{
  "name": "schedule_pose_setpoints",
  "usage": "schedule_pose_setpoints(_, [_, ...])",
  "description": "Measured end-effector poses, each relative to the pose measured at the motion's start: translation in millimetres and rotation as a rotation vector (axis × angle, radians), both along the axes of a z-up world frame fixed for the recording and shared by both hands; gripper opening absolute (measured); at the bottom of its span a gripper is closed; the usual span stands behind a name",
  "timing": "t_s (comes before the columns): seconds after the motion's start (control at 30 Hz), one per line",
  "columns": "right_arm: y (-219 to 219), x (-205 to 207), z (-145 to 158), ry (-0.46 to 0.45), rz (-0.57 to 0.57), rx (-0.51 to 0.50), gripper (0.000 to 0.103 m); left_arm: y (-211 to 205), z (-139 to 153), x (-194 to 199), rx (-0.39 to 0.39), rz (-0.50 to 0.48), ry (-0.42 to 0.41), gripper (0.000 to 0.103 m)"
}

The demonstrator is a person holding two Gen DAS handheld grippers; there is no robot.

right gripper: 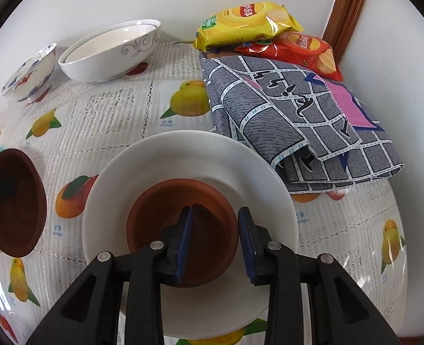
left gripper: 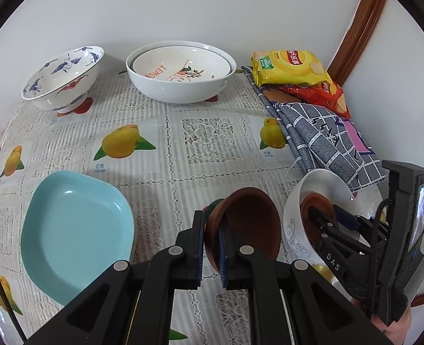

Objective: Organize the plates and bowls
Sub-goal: 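Open the right gripper to release the terracotta bowl and pull back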

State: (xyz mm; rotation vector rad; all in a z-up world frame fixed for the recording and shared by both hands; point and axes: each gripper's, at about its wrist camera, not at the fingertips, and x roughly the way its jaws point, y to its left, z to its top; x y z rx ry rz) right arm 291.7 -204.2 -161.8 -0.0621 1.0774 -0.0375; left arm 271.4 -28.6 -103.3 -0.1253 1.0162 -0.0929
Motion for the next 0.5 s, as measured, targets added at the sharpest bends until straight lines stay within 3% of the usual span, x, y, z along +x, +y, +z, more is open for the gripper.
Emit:
schedule_pose_setpoints(0.1, [-2, -4, 8, -0.014, 0.004, 0.020, 0.041, 1, 2, -1, -0.004, 0.002, -0.002, 0.009])
schedule_pose_setpoints(0.3, [-19, -22, 40, -0.098, 0.006, 0.134, 0.041, -8, 13, -5, -0.015, -0.019, -0.026, 0.009])
schedule_pose_setpoints(0.5, [-49, -50, 66, -0.172, -0.048, 0.135, 0.041, -26, 25, -8, -0.022, -0.054, -0.056, 0.009])
